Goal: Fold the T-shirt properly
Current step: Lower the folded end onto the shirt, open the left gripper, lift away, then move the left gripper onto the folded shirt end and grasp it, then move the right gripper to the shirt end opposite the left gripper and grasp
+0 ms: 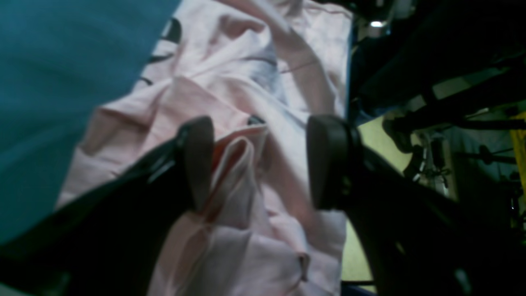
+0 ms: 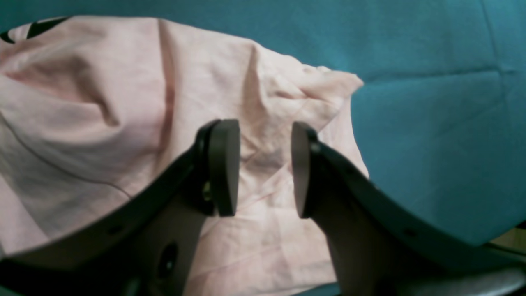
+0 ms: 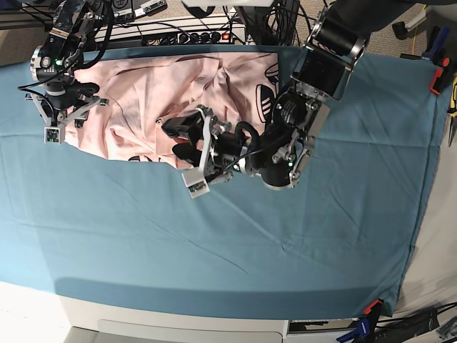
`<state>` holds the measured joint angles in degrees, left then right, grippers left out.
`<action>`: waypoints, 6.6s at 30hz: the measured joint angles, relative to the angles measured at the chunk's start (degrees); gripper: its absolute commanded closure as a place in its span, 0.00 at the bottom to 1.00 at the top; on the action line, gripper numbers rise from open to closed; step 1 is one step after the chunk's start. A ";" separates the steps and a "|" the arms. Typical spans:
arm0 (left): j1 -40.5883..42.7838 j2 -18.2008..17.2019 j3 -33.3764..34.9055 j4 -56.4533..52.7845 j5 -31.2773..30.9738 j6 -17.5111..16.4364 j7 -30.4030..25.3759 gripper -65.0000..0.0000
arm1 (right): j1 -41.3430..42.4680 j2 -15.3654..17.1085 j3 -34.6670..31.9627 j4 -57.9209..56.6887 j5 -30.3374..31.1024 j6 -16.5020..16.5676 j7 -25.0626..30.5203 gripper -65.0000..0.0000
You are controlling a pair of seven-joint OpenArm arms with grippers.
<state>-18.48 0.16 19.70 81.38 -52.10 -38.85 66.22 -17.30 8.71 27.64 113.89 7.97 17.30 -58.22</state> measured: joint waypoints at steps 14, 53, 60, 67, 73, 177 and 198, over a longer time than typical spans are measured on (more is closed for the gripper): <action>-3.78 -8.09 -9.79 0.04 0.00 0.02 2.80 1.00 | 0.00 0.00 0.00 0.00 0.00 0.00 0.00 0.67; 3.56 3.91 -0.52 -0.02 16.44 6.73 -10.64 1.00 | -0.02 0.00 0.00 0.00 0.00 0.00 0.70 0.67; 0.90 3.61 -2.64 -0.02 14.19 9.53 -6.99 1.00 | -0.02 0.00 0.00 0.00 0.02 0.02 0.85 0.67; -0.66 -5.99 -9.55 0.09 17.16 16.02 -1.64 1.00 | -0.02 -0.02 0.00 -0.02 0.02 0.02 1.11 0.67; 4.11 -8.83 -9.22 1.07 13.94 16.17 0.66 1.00 | -0.02 0.00 0.00 0.00 0.00 0.00 1.29 0.67; 15.78 -4.68 3.80 14.25 10.32 3.15 0.92 0.69 | 0.83 7.85 11.78 -0.37 3.19 0.76 -0.63 0.38; 15.87 -6.36 3.85 14.25 13.51 3.15 -0.22 0.69 | 15.50 30.08 24.44 -59.41 61.66 21.94 -22.82 0.37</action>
<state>-2.61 -6.20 23.55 95.64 -38.59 -35.70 66.00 -1.80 38.79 52.07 54.48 69.63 39.24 -81.03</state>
